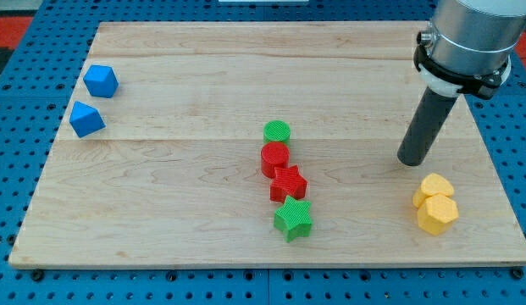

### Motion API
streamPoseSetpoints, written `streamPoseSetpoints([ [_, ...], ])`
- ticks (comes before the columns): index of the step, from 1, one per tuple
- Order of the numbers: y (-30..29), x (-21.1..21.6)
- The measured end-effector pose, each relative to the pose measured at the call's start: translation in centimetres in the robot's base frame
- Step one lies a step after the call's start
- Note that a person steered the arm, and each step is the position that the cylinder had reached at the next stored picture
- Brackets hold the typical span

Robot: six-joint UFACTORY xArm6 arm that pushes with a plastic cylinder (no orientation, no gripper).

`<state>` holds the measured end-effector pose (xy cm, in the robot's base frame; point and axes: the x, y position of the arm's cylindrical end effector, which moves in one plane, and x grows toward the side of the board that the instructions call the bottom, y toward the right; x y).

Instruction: Move your arm to the center

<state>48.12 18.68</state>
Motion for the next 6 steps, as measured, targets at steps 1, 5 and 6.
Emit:
streamPoseSetpoints([
  [1, 0.0, -0.3],
  [5, -25.1, -10.6],
  [6, -34.8, -8.6],
])
